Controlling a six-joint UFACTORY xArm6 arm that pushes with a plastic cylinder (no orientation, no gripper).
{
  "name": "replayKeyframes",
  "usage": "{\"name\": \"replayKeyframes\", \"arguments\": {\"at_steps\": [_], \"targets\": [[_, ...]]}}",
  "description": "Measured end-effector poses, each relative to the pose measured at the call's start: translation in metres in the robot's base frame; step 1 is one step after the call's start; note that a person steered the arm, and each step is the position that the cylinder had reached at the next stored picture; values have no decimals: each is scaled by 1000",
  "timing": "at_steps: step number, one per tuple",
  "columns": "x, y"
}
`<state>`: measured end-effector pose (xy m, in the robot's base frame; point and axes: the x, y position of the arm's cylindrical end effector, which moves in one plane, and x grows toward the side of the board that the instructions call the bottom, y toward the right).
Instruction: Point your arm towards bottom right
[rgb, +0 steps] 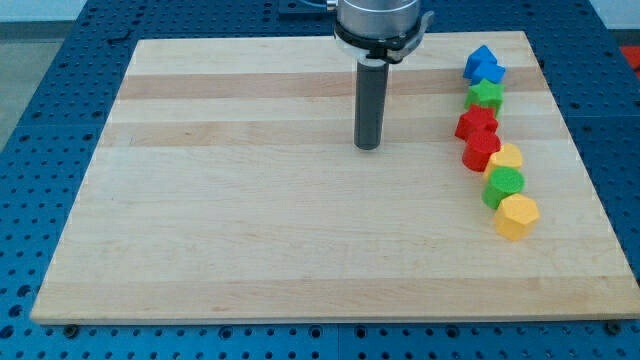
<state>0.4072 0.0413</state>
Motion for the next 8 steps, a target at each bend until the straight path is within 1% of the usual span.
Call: {"name": "replayKeyframes", "arguments": {"at_steps": [1, 2, 4, 5, 6, 7, 8], "targets": [[8, -12], [53, -34], [72, -43], [142, -42], [158, -42], [166, -36], [193, -6]]}}
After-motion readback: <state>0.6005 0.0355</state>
